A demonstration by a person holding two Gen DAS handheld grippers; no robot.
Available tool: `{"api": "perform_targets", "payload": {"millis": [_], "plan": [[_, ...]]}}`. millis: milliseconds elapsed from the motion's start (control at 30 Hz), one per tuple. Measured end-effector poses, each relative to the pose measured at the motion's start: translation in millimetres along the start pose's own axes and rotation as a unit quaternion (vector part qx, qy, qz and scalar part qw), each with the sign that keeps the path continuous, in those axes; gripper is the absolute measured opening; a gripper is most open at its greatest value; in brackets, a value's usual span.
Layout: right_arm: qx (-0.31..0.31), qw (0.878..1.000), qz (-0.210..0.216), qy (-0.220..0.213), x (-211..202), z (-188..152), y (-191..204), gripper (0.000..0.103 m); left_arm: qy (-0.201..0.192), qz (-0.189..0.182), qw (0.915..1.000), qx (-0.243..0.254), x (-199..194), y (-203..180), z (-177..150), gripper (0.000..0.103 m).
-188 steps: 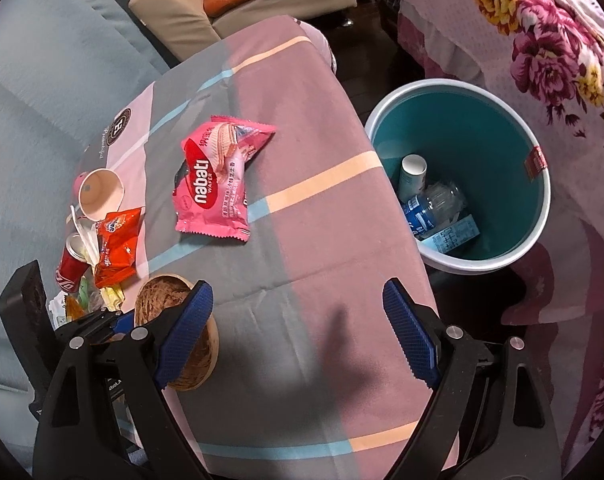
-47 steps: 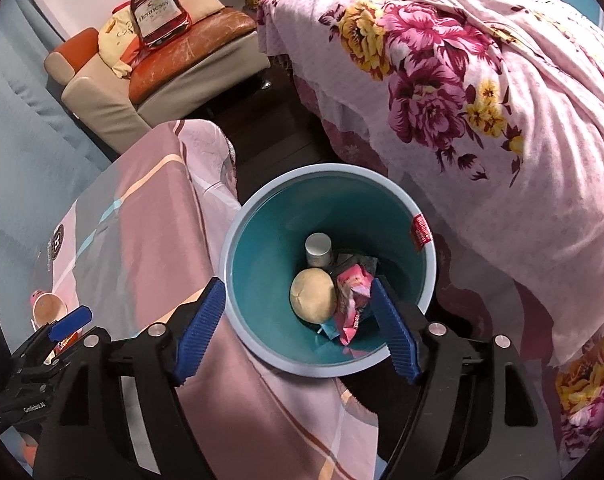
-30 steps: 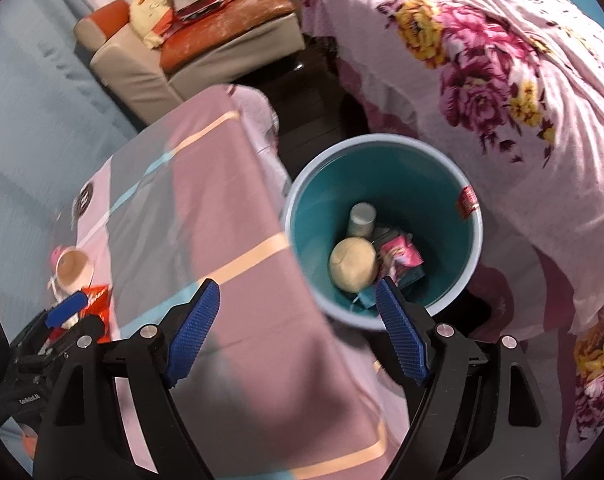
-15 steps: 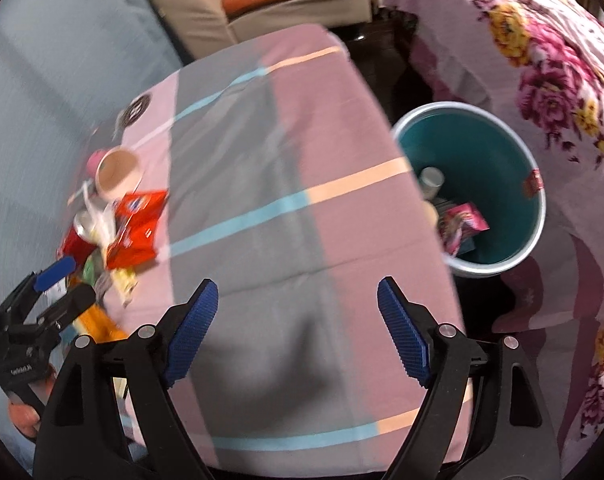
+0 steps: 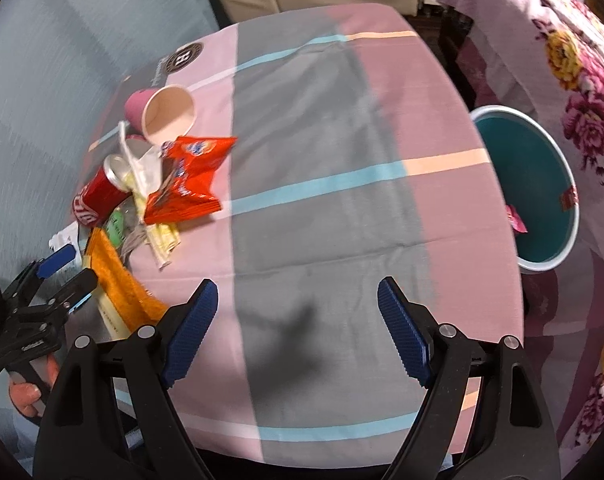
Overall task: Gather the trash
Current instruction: 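Move both tools back over the cluttered table, then grasp the yellow snack bag with the left tool while the right tool grasps the Ovaltine packet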
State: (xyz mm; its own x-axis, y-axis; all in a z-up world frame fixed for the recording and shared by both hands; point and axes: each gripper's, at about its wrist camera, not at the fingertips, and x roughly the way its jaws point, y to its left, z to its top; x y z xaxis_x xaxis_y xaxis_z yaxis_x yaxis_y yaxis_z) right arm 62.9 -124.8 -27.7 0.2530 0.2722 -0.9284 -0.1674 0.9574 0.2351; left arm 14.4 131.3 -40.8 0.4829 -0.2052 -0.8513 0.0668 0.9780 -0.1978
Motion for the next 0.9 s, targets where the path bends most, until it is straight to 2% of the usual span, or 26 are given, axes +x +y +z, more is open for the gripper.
{"api": "perform_targets", "payload": {"millis": [400, 667, 733, 767, 900], "plan": [[-0.026, 1.000, -0.003, 0.012, 20.1, 30.8, 30.9, 0.078, 0.039, -0.034, 0.9986, -0.015, 38.0, 15.7, -8.3, 0.096], [-0.047, 0.999, 0.024, 0.006, 48.2, 66.1, 59.6, 0.078, 0.022, -0.053, 0.9983, -0.002, 41.4, 11.2, -7.9, 0.098], [-0.050, 0.998, 0.030, 0.006, 54.6, 72.1, 64.8, 0.069, 0.020, -0.062, 0.9979, 0.004, 41.6, 9.1, -8.2, 0.096], [-0.049, 0.998, 0.038, 0.010, 59.8, 75.6, 66.6, 0.060, 0.020, -0.065, 0.9977, 0.007, 41.4, 7.7, -8.5, 0.092], [-0.041, 0.997, 0.059, 0.023, 75.6, 84.6, 69.6, 0.054, 0.022, -0.081, 0.9964, 0.015, 40.8, -0.6, -10.0, 0.078]]}}
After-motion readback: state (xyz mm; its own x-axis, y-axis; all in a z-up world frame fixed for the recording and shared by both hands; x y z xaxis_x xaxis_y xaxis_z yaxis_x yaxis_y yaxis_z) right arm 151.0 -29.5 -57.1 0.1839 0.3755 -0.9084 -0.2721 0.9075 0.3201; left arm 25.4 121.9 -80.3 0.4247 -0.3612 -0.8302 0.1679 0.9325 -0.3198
